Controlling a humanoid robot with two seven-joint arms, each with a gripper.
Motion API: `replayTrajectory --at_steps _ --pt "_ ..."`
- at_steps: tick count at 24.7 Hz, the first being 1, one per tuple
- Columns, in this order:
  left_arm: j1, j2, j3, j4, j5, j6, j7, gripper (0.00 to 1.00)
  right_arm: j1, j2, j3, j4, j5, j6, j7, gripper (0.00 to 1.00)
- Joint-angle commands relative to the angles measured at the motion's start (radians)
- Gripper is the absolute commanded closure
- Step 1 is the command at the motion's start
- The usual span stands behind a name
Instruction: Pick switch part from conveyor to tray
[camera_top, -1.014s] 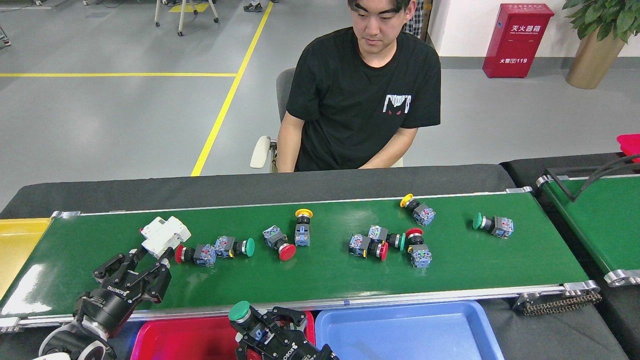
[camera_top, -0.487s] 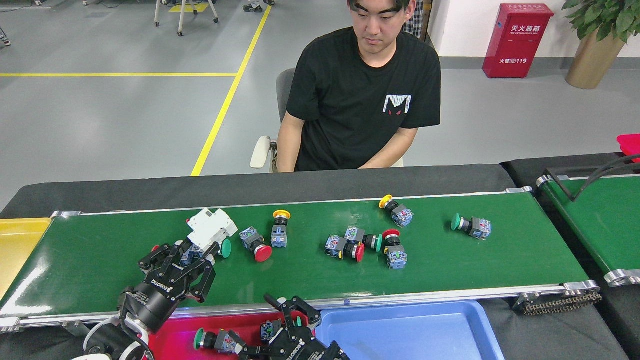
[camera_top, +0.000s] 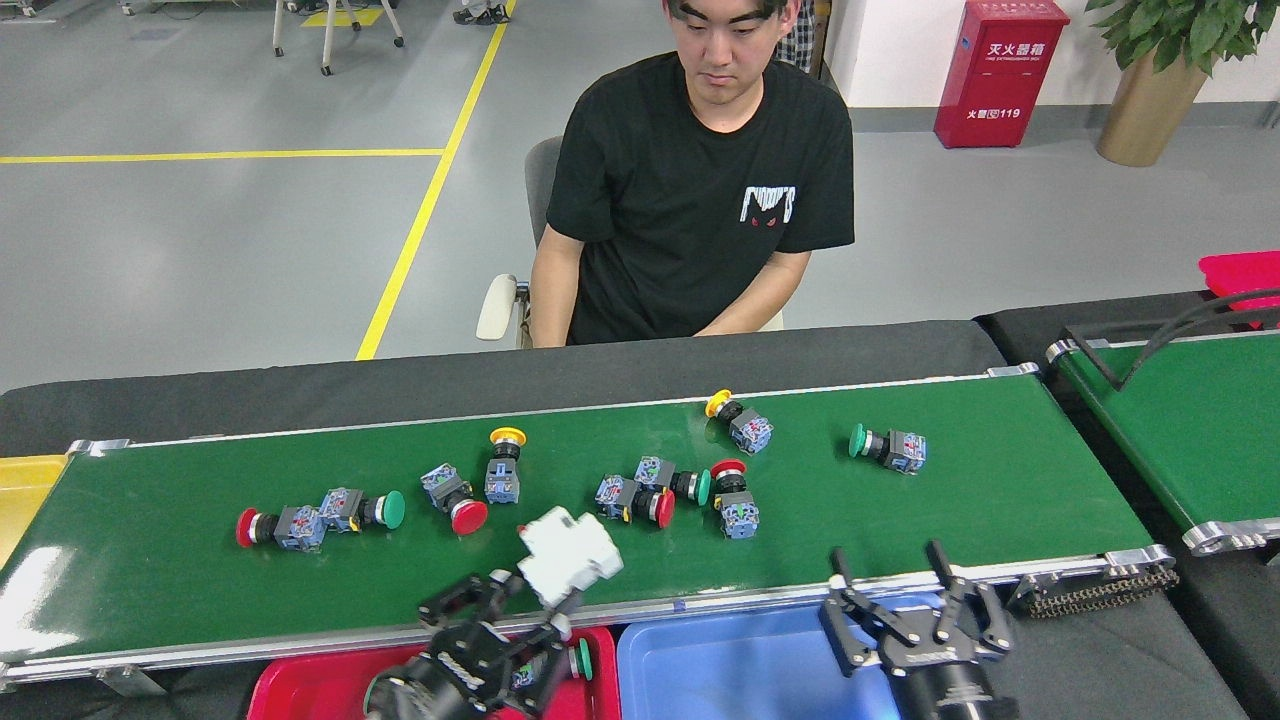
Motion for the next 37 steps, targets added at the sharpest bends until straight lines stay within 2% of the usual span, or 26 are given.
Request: replayTrajectory --at_steps 1,3,4,8,11,15,17,19,21,24,29,33,37 --pt "0.009 -0.004 -0.075 -0.016 -0.029 0.052 0.002 0.64 -0.005 -0.012 -0.006 -0.001 -0.012 -0.008 -0.01 0.0" --pt "0.018 0.001 -0.141 -0.014 -0.036 0.14 0.004 0.17 -0.005 -0.017 -0.006 -0.001 -0.032 -0.009 -0.008 0.0" --pt "0.019 0.003 -0.164 -0.01 -0.032 0.187 0.007 0.0 -0.005 -0.02 -0.006 0.001 -0.035 -0.009 -0.008 0.0" --pt "0.019 -0.001 -0.179 -0.016 -0.022 0.218 0.013 0.0 -0.01 -0.033 -0.004 0.007 -0.037 -0.014 -0.006 0.0" --pt "0.026 0.001 -0.129 -0.054 -0.018 0.227 0.02 0.0 -0.047 -0.067 -0.004 0.048 -0.037 -0.028 0.004 0.0" --pt "0.079 0.003 0.135 -0.105 0.013 0.289 0.023 0.0 -0.175 -0.121 -0.003 0.159 -0.04 -0.161 0.027 0.0" --pt "0.11 0.016 0.328 -0.108 0.065 0.286 0.053 0.0 -0.228 -0.126 -0.004 0.209 -0.052 -0.255 0.099 0.0" --pt "0.153 0.047 0.486 -0.097 0.11 0.284 0.066 0.0 -0.298 -0.129 -0.003 0.281 -0.097 -0.321 0.17 0.0" --pt "0.179 0.087 0.584 -0.088 0.137 0.282 0.066 0.0 -0.375 -0.141 0.003 0.35 -0.114 -0.359 0.202 0.0" --pt "0.188 0.096 0.624 -0.076 0.168 0.247 0.066 0.0 -0.436 -0.145 0.02 0.424 -0.115 -0.371 0.204 0.0" --pt "0.159 0.092 0.607 -0.077 0.169 0.212 0.05 0.0 -0.507 -0.139 0.074 0.513 -0.115 -0.41 0.204 0.0" --pt "0.016 0.09 0.528 -0.044 0.163 0.221 -0.076 0.0 -0.56 -0.126 0.117 0.571 -0.115 -0.405 0.204 0.0" --pt "-0.174 0.087 0.5 0.073 0.159 0.243 -0.202 0.0 -0.619 -0.084 0.155 0.643 -0.107 -0.381 0.201 0.0"
